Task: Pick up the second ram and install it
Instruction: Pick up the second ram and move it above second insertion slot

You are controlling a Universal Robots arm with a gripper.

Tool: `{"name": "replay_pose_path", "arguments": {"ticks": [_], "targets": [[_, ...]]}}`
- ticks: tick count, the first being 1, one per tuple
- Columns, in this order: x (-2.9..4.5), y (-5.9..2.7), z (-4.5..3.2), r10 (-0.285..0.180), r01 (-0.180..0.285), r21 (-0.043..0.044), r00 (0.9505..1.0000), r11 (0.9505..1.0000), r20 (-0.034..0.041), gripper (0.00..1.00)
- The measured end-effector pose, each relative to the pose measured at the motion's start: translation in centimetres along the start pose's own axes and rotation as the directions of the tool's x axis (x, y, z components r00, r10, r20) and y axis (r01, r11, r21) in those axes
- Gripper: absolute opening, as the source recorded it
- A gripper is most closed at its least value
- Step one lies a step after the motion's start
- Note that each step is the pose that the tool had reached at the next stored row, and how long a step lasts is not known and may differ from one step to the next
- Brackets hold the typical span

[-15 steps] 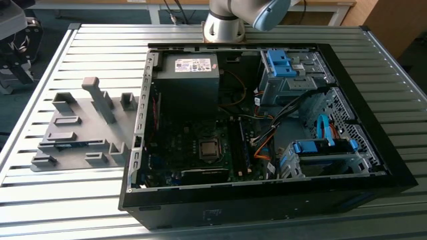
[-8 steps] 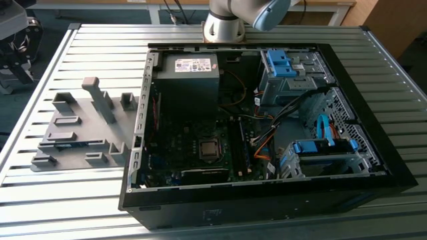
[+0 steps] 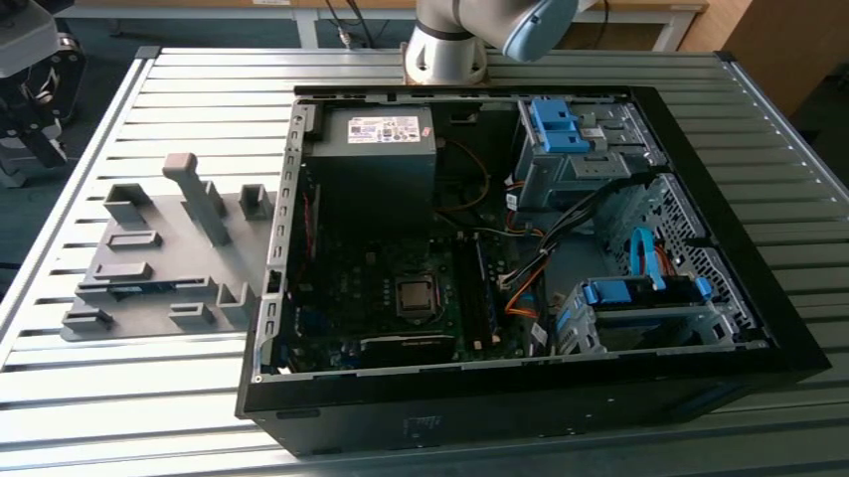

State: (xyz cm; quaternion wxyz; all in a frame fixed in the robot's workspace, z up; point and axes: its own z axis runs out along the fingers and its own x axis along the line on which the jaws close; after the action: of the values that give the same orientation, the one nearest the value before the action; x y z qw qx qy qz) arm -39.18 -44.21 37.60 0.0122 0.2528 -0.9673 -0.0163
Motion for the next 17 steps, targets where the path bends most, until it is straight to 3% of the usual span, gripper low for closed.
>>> {"name": "replay_pose_path", "arguments": {"ticks": [7, 17], "targets": [[0.01, -0.01, 0.0, -0.027, 0.027, 0.0004, 0.9996, 0.9996, -0.0012, 0.11], [0.04, -0.04, 0.02, -0.097, 0.097, 0.0017, 0.9953, 0.9953, -0.0034, 0.11]]}}
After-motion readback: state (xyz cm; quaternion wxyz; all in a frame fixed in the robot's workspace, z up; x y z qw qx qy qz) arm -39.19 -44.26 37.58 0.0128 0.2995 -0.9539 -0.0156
